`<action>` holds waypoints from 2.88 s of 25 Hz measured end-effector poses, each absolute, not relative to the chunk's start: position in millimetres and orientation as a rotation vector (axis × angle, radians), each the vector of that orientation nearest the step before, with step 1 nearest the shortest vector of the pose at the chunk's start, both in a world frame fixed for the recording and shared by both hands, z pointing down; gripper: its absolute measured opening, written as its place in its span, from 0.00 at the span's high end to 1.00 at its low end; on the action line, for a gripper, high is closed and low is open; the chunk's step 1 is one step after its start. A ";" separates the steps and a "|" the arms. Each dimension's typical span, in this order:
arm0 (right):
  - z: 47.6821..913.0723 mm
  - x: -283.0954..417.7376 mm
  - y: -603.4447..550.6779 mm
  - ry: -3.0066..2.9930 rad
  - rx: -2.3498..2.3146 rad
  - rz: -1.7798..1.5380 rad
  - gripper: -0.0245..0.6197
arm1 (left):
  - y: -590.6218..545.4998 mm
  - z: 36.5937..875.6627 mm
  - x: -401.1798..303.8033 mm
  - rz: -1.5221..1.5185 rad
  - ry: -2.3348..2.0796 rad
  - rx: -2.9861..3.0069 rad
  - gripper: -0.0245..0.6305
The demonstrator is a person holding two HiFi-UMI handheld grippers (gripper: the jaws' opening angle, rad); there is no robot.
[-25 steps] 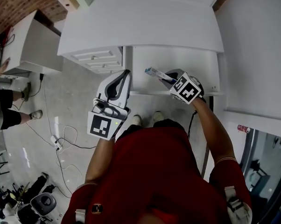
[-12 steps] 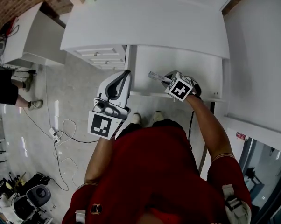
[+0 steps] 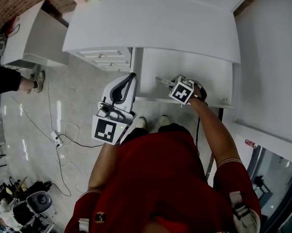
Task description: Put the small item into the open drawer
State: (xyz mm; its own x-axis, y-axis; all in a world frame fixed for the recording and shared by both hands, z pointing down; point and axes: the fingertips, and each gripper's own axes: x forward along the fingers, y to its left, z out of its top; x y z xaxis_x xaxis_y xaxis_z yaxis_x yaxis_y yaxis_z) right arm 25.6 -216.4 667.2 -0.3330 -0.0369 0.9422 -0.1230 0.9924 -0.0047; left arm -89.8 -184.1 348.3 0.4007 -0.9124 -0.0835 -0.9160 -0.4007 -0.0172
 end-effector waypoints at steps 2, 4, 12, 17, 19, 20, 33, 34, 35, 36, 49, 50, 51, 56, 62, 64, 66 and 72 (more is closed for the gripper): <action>668.6 25.0 -215.8 -1.908 0.107 0.090 0.82 | -184.2 349.6 -91.0 0.087 1.688 -2.580 0.96; 670.1 24.9 -215.1 -1.908 0.105 0.091 0.81 | -184.0 351.0 -92.1 0.085 1.689 -2.582 0.96; 665.9 23.4 -213.9 -1.928 0.122 0.120 0.78 | -184.5 353.7 -95.1 0.090 1.673 -2.607 0.96; 653.9 23.7 -213.5 -1.960 0.135 0.118 0.75 | -182.1 352.6 -92.0 0.102 1.652 -2.620 0.96; 647.7 23.3 -213.3 -1.976 0.142 0.116 0.74 | -181.8 352.6 -91.4 0.106 1.642 -2.626 0.96; 643.4 22.5 -213.5 -1.987 0.146 0.113 0.74 | -181.8 352.8 -91.1 0.109 1.638 -2.630 0.96; 534.8 -1.4 -212.9 -2.279 0.321 0.093 0.79 | -179.2 347.9 -70.8 0.154 1.536 -2.684 0.96; 522.0 -3.8 -212.0 -2.320 0.350 0.100 0.80 | -178.7 347.3 -68.8 0.156 1.526 -2.688 0.96; 509.1 -5.9 -211.2 -2.361 0.380 0.105 0.81 | -178.1 346.9 -66.7 0.157 1.517 -2.692 0.96; 496.6 -7.6 -210.3 -2.402 0.411 0.110 0.82 | -177.5 346.7 -64.5 0.158 1.507 -2.696 0.96; 368.5 0.0 -179.9 -2.842 0.778 0.163 0.94 | -161.7 339.3 -45.9 0.153 1.425 -2.739 0.96; 362.8 0.4 -176.6 -2.867 0.795 0.161 0.94 | -160.3 338.4 -45.0 0.154 1.418 -2.742 0.96; 357.6 0.6 -173.4 -2.892 0.809 0.156 0.94 | -158.9 337.2 -44.0 0.157 1.411 -2.744 0.96; 339.8 4.4 -156.1 -2.985 0.873 0.115 0.94 | -150.5 330.4 -36.2 0.168 1.375 -2.758 0.96; 333.4 10.4 -140.4 -3.020 0.921 0.082 0.95 | -142.7 323.1 -24.7 0.189 1.328 -2.772 0.96; 331.2 11.4 -138.6 -3.024 0.933 0.071 0.95 | -142.6 322.4 -22.1 0.189 1.315 -2.780 0.96; 329.0 13.5 -138.1 -3.026 0.949 0.063 0.95 | -142.8 320.9 -19.9 0.193 1.303 -2.785 0.96; 328.8 25.0 -135.5 -3.015 1.007 0.054 0.95 | -139.3 320.3 -13.3 0.198 1.283 -2.790 0.96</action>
